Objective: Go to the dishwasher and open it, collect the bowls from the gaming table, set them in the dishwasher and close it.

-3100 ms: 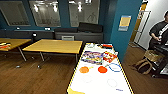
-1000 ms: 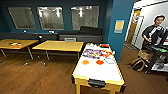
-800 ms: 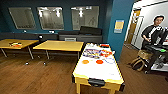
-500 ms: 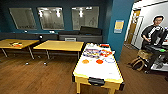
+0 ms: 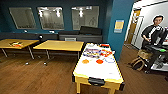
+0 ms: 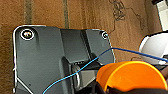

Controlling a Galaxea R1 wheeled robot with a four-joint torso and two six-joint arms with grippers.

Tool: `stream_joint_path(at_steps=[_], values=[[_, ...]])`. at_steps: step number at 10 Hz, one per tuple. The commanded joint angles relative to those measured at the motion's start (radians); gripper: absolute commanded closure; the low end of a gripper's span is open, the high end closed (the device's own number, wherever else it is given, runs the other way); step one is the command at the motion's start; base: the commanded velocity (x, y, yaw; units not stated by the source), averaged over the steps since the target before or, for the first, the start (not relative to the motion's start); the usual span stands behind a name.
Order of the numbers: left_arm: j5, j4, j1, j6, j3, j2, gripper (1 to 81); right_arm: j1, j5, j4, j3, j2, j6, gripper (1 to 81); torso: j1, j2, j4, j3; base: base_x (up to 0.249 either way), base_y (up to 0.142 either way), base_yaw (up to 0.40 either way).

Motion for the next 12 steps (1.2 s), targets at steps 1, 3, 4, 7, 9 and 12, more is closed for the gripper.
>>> stream_joint_path(at_steps=[1, 3, 4, 7, 9, 12], values=[[0.020, 0.014, -0.041, 0.008, 0.015, -0.021, 81.1, 0.037, -0.044, -0.021, 0.002, -0.007, -0.004, 81.1, 0.000, 0.000, 0.000, 0.000, 0.000, 0.000, 0.000], [-0.019, 0.016, -0.041, 0.006, 0.015, -0.026, 81.1, 0.037, -0.044, -0.021, 0.002, -0.010, -0.004, 81.1, 0.000, 0.000, 0.000, 0.000, 0.000, 0.000, 0.000], [-0.023, 0.014, -0.040, 0.004, 0.013, -0.024, 81.1, 0.037, -0.044, -0.021, 0.000, -0.010, -0.004, 81.1, 0.000, 0.000, 0.000, 0.000, 0.000, 0.000, -0.121], [-0.022, 0.014, -0.041, 0.002, -0.015, -0.012, 81.1, 0.035, -0.044, -0.021, 0.000, -0.008, -0.004, 81.1, 0.000, 0.000, 0.000, 0.000, 0.000, 0.000, -0.284], [-0.019, 0.014, -0.040, 0.002, -0.049, 0.011, 81.1, 0.035, -0.044, -0.021, 0.000, -0.007, -0.004, 81.1, 0.000, 0.000, 0.000, 0.000, 0.000, 0.000, -0.372], [-0.017, 0.014, -0.040, 0.002, -0.086, 0.039, 81.1, 0.035, -0.044, -0.021, 0.000, -0.007, -0.004, 81.1, 0.000, 0.000, 0.000, 0.000, 0.000, 0.000, -0.400]])
